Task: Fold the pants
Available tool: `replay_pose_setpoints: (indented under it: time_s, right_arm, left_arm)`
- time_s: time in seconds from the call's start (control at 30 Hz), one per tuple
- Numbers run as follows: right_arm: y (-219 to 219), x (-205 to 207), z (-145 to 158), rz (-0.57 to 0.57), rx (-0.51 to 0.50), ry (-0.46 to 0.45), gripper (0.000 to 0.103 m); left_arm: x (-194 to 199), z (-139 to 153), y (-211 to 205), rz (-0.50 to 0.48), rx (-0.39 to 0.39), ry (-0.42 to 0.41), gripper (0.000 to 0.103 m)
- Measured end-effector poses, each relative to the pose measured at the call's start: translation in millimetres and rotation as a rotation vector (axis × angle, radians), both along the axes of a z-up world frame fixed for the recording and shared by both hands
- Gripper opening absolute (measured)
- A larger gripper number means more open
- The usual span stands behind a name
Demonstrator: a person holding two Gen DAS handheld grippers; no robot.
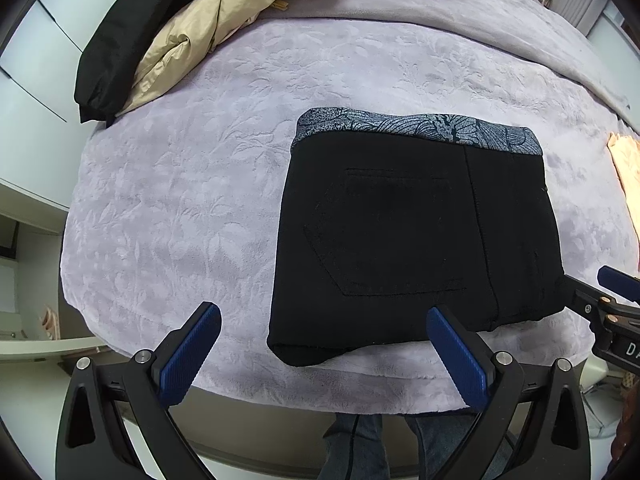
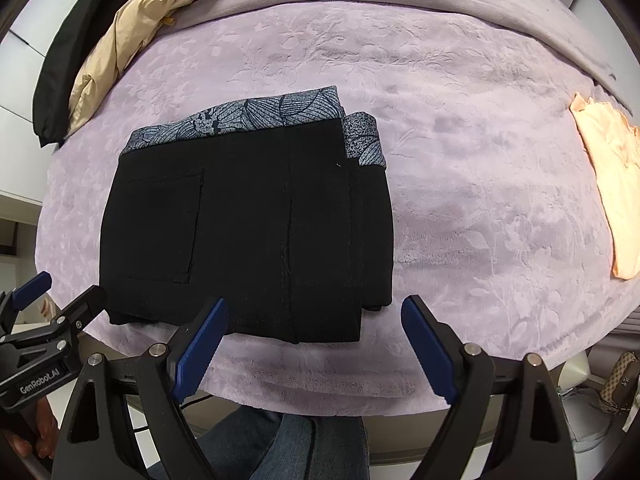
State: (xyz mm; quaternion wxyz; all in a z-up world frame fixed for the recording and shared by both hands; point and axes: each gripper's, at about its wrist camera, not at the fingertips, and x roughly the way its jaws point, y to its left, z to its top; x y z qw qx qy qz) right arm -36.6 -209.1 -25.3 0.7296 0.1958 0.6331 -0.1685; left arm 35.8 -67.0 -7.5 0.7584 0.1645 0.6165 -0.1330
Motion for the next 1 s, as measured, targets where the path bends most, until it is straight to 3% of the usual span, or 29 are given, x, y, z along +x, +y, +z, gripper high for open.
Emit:
replay_pose_setpoints:
  time_s: [1.0]
  right_arm:
    - [4.4, -2.2, 3.3, -0.022, -0.025, -0.002, 0.090]
  left_arm:
    - [-0.3, 1.8, -6.1, -0.019, -0.058, -0.007, 0.103]
